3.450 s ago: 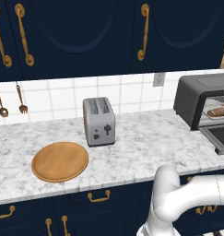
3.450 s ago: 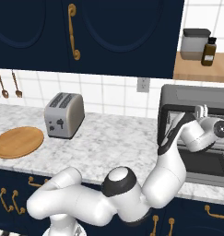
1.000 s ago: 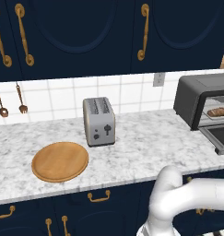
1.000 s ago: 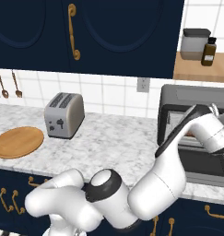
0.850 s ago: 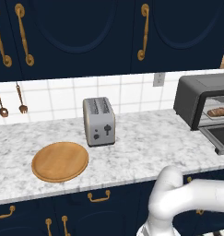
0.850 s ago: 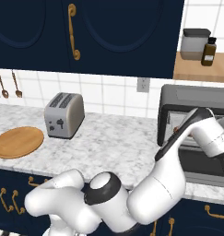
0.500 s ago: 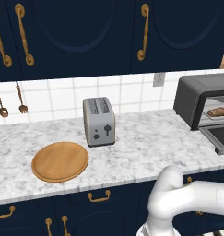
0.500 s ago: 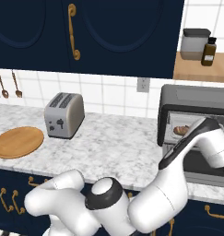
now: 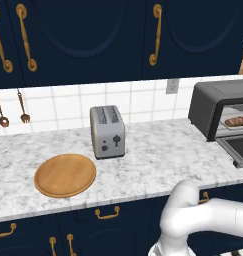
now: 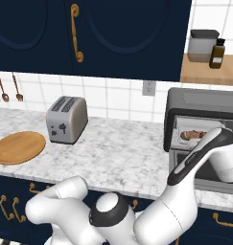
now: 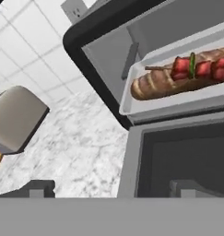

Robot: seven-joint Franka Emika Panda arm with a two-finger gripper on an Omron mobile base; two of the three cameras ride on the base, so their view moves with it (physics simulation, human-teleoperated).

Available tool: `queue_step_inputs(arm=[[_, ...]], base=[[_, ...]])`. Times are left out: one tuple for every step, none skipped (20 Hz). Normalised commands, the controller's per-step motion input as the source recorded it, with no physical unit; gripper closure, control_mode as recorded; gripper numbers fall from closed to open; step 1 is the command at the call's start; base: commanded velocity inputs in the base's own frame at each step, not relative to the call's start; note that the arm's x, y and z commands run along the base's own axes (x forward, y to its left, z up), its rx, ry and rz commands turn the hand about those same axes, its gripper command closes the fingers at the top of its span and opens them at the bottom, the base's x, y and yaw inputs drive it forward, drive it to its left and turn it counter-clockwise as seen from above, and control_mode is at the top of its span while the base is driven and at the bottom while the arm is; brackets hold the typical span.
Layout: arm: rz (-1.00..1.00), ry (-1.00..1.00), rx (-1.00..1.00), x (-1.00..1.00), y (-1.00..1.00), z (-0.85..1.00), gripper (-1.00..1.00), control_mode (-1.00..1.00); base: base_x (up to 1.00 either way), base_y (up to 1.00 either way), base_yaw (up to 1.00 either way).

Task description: Pick up the kebab skewer and baguette bread, and place them inside the toaster oven. Close the toaster oven door and start by setting the timer.

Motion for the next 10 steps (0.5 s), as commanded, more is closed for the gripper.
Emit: queue_step_inputs(arm=[[0.44, -0.29, -0.15, -0.04, 0.40, 0.00, -1.00, -1.00], [0.44, -0.25, -0.12, 0.00, 0.36, 0.00, -1.00, -1.00], [0.40, -0.14, -0.09, 0.00, 0.23, 0.00, -1.00, -1.00], [0.36, -0.17, -0.06, 0.00, 0.11, 0.05, -1.00, -1.00], [0.32, -0.17, -0.07, 0.00, 0.17, 0.00, -1.00, -1.00], [0.30, -0.21, -0.10, 0.00, 0.26, 0.00, -1.00, -1.00], [0.25, -0.21, -0.12, -0.04, 0.18, 0.00, -1.00, -1.00], [0.00, -0.27, -0.15, 0.00, 0.08, 0.00, -1.00, -1.00], [-0.02, -0.19, -0.20, 0.00, 0.09, -0.04, -1.00, -1.00], [-0.13, -0.11, -0.20, 0.00, 0.01, -0.04, -1.00, -1.00]], base=[[0.00, 0.00, 0.00], [0.00, 0.00, 0.00], [0.00, 0.00, 0.00], [0.00, 0.00, 0.00], [0.00, 0.00, 0.00], [0.00, 0.00, 0.00], [0.00, 0.00, 0.00], [0.00, 0.00, 0.00], [0.00, 0.00, 0.00], [0.00, 0.00, 0.00]])
